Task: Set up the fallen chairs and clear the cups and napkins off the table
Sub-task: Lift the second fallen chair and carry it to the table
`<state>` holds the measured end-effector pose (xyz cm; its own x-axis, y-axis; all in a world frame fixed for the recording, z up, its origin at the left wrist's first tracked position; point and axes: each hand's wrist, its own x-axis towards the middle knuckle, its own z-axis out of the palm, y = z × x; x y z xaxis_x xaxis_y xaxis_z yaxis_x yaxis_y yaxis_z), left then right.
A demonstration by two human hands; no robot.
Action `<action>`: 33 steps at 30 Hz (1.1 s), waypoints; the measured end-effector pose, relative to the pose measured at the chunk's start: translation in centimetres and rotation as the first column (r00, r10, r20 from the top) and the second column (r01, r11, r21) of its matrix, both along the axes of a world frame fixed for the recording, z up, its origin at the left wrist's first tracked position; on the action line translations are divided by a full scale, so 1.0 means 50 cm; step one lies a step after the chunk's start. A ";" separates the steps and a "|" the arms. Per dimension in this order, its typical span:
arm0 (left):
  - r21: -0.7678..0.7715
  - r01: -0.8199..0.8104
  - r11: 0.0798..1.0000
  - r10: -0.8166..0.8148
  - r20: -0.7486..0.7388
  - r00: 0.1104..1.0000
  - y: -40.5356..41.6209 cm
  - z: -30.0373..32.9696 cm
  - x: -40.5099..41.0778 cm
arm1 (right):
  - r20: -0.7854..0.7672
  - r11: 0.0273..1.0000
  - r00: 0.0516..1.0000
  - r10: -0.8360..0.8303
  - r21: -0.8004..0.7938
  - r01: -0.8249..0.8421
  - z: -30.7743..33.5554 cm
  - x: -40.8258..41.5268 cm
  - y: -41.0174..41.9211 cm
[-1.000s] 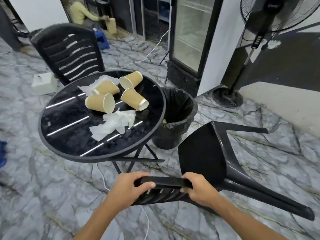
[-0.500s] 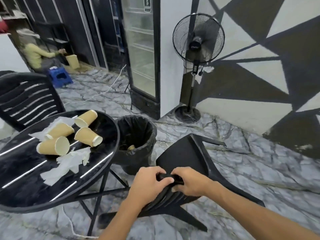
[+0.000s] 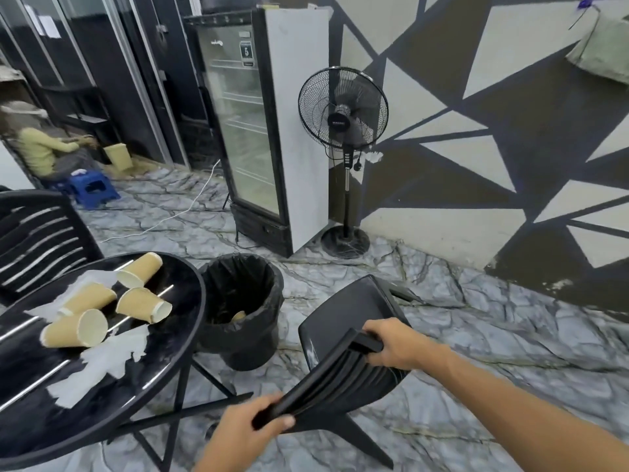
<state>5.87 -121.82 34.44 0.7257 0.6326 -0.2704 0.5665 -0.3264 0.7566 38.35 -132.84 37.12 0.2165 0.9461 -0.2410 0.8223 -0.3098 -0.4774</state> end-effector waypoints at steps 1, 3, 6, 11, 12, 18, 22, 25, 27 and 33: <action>-0.012 0.004 1.000 -0.004 -0.011 1.000 0.009 -0.008 -0.017 | 0.012 1.000 1.000 -0.006 0.004 0.006 0.006 0.007 -0.007; -0.032 0.033 0.999 -0.034 -0.030 0.999 0.025 -0.012 -0.032 | 0.027 1.000 1.000 -0.002 0.025 0.002 0.016 0.018 -0.010; -0.027 0.043 0.999 -0.044 -0.019 0.999 0.041 0.002 -0.008 | 0.037 0.998 0.999 0.020 0.061 -0.022 0.045 0.025 -0.008; 0.094 0.058 0.994 -0.060 0.024 0.998 0.061 0.060 0.073 | 0.063 0.996 0.998 -0.015 0.091 0.009 0.100 0.057 -0.020; 0.116 0.097 0.988 -0.100 0.016 0.995 0.070 0.077 0.093 | 0.085 0.996 0.996 -0.026 0.092 0.018 0.110 0.065 -0.027; 0.218 0.274 0.937 -0.282 0.005 0.960 0.122 0.152 0.238 | 0.156 0.994 0.981 -0.112 -0.002 0.114 0.123 0.120 -0.093; 0.261 0.381 0.887 -0.384 -0.040 0.922 0.110 0.175 0.338 | 0.197 0.982 0.971 -0.135 -0.102 0.158 0.099 0.134 -0.181; 0.290 0.470 0.834 -0.471 -0.071 0.880 0.092 0.172 0.388 | 0.172 0.965 0.972 -0.162 -0.178 0.192 0.059 0.125 -0.256; 0.281 0.500 0.819 -0.494 -0.096 0.864 0.095 0.161 0.399 | 0.156 0.959 0.969 -0.192 -0.180 0.219 0.030 0.110 -0.289; 0.177 0.667 0.723 -0.610 -0.289 0.738 0.136 0.116 0.336 | 0.071 0.979 0.984 -0.162 -0.115 0.170 -0.003 0.033 -0.305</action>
